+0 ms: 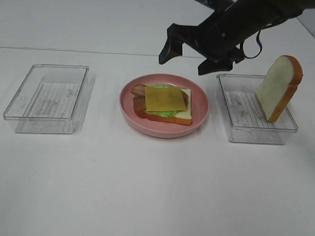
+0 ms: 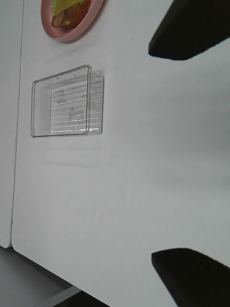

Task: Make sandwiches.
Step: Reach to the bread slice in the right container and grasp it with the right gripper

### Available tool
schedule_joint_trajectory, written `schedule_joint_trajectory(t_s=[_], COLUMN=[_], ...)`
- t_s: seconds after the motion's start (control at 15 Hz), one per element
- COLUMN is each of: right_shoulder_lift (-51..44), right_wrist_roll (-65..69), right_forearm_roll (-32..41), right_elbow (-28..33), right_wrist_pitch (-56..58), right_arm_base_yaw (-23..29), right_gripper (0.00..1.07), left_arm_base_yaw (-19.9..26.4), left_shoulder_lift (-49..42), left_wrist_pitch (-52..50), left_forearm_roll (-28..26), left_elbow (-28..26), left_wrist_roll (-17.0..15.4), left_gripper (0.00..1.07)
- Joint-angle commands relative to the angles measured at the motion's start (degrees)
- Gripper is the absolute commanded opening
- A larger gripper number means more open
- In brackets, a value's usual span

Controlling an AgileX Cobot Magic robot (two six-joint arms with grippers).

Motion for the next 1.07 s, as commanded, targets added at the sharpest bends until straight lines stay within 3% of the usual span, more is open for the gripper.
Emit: schedule_joint_trajectory(t_s=[0.07, 0.2, 0.33, 0.4, 0.47, 0.67, 0.73, 0.93, 1.07], right_shoulder_lift=[-6.07, -9.05, -9.57, -9.57, -8.14, -5.10, -1.60, 3.04, 4.01], right_wrist_roll=[0.63, 4.93, 14.61, 15.76, 16.27, 16.21, 15.07, 13.81, 13.41], right_forearm_roll=[-2.06, -7.96, -22.40, -24.69, -27.16, -27.04, -27.04, -27.16, -27.79], right_elbow=[-0.52, -1.89, -10.31, -12.09, -17.36, -20.45, -21.77, -21.83, -21.83], right_wrist_pitch=[1.72, 4.47, 17.70, 20.17, 27.04, 29.74, 32.37, 33.63, 33.06], right_arm_base_yaw=[0.23, -0.11, -2.46, -3.32, -7.62, -12.78, -17.19, -21.14, -21.14], right_gripper=[0.97, 0.97, 0.97, 0.97, 0.97, 0.97, 0.97, 0.97, 0.97], left_arm_base_yaw=[0.11, 0.11, 0.11, 0.11, 0.11, 0.11, 0.11, 0.11, 0.11], left_shoulder_lift=[-1.20, -1.20, -1.20, -1.20, -1.20, -1.20, -1.20, -1.20, -1.20], left_wrist_pitch=[-0.34, -0.34, -0.34, -0.34, -0.34, -0.34, -0.34, -0.34, -0.34], left_forearm_roll=[-0.46, -0.46, -0.46, -0.46, -0.46, -0.46, -0.46, -0.46, -0.46], left_elbow=[0.11, 0.11, 0.11, 0.11, 0.11, 0.11, 0.11, 0.11, 0.11], left_wrist_roll=[-0.23, -0.23, -0.23, -0.23, -0.23, -0.23, -0.23, -0.23, -0.23], left_gripper=[1.00, 1.00, 1.00, 1.00, 1.00, 1.00, 1.00, 1.00, 1.00])
